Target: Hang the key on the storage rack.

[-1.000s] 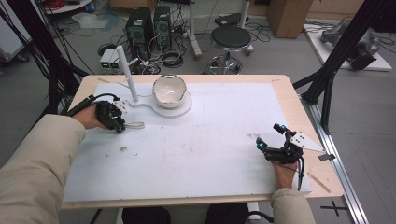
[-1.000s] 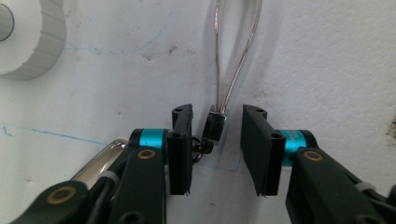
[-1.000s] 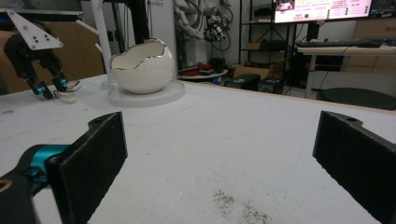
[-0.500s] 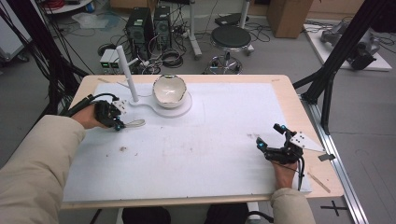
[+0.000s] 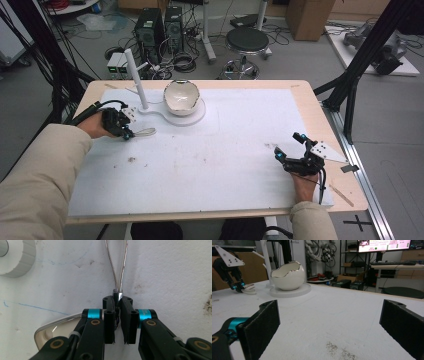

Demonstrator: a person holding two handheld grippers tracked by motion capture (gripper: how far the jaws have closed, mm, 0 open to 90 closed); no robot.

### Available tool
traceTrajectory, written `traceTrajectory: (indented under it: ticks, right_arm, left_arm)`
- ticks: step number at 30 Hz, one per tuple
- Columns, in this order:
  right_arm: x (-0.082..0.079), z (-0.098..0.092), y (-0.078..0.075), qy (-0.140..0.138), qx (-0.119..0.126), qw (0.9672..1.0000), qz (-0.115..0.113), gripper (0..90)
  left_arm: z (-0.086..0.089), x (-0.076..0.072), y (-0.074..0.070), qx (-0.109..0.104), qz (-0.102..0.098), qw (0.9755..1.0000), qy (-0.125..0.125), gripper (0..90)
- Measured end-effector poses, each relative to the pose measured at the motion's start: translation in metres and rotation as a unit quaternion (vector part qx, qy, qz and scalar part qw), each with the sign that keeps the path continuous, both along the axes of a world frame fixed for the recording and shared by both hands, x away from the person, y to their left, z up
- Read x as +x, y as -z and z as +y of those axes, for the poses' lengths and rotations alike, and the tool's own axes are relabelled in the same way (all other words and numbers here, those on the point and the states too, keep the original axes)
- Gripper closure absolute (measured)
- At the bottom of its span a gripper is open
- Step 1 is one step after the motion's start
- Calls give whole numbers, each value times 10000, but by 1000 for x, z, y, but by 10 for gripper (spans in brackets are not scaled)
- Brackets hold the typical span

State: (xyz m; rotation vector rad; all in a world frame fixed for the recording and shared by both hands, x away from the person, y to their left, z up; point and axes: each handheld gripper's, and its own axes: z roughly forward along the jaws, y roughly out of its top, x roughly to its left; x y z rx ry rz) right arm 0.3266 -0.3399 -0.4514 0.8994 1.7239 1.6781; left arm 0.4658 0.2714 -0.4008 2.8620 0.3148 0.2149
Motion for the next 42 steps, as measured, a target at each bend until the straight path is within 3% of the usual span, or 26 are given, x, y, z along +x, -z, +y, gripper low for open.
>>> traceTrajectory:
  ticks: [1,6,10,13,15,21,23,24,26,27,28,30,33,35,37,38,41,42]
  right_arm:
    - [0,0,0,-4,8,10000,9,20]
    - [0,0,0,-4,-1,10000,-2,20]
    - [0,0,0,-16,0,10000,-10,20]
    - [0,0,0,-12,7,10000,0,20]
    - [0,0,0,-19,0,10000,-8,20]
    - [0,0,0,-24,-15,10000,-23,20]
    - [0,0,0,-23,-4,10000,-17,20]
    - [0,0,0,-24,-5,10000,-20,20]
    - [0,0,0,-23,-15,10000,-28,20]
    - [0,0,0,-23,-15,10000,-28,20]
    - [0,0,0,-25,-15,10000,-23,20]
    - [0,0,0,-20,-16,10000,-31,20]
    - [0,0,0,-25,-12,10000,-31,20]
    - [0,0,0,-31,-19,10000,-29,20]
    - [0,0,0,-26,-19,10000,-28,20]
    - [0,0,0,-26,-14,10000,-28,20]
    - [0,0,0,-26,-13,10000,-30,20]
    - [0,0,0,-25,-15,10000,-28,20]
  left_arm:
    - [-1,0,-1,47,-15,10000,0,819]
    - [0,-9,-7,-129,-236,9996,-58,819]
    - [5,-21,-15,-463,-428,9976,-274,819]
    - [8,-33,-25,-879,-646,9925,-544,819]
    - [10,-40,-32,-1174,-769,9878,-675,819]
    - [15,-58,-45,-1651,-1007,9754,-1055,819]
    - [16,-63,-47,-1919,-1054,9686,-1176,818]
    - [16,-67,-48,-2058,-1157,9635,-1265,818]
    - [15,-72,-51,-2156,-1295,9577,-1399,818]
    - [15,-76,-51,-2268,-1367,9523,-1515,818]
    - [14,-78,-51,-2311,-1449,9485,-1608,818]
    - [15,-84,-53,-2523,-1558,9378,-1808,818]
    - [18,-92,-54,-2965,-1701,9159,-2105,818]
    - [18,-96,-55,-3156,-1760,9045,-2264,818]
    - [18,-98,-56,-3136,-1875,8990,-2417,818]
    - [18,-98,-56,-3215,-1876,8936,-2508,818]
    - [19,-99,-57,-3211,-2007,8854,-2695,818]
    - [18,-99,-57,-3260,-2065,8802,-2763,818]
